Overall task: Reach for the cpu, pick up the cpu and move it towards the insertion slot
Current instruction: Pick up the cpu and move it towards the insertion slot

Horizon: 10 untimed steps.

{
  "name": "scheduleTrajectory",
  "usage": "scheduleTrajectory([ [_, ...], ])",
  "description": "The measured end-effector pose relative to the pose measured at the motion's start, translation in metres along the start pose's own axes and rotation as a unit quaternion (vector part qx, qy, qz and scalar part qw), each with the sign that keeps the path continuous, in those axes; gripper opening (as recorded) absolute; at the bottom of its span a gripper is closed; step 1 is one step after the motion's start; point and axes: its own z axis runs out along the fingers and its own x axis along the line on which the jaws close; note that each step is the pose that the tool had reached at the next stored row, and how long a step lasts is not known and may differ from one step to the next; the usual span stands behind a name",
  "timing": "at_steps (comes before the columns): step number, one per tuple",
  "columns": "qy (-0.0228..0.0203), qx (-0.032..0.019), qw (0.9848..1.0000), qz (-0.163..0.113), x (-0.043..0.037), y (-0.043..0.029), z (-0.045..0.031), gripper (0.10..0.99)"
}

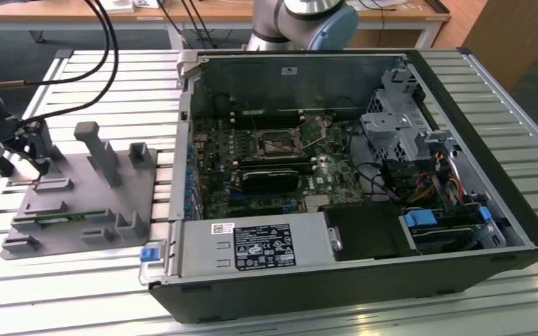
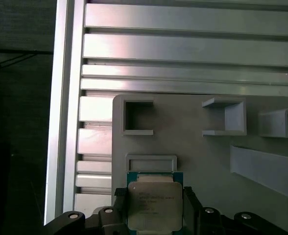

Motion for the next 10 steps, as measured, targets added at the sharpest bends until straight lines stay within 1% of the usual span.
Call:
scheduleTrajectory([
  [10, 0.0, 0.0, 1.0, 0.0, 0.0, 0.0005, -0.0089, 0.541],
])
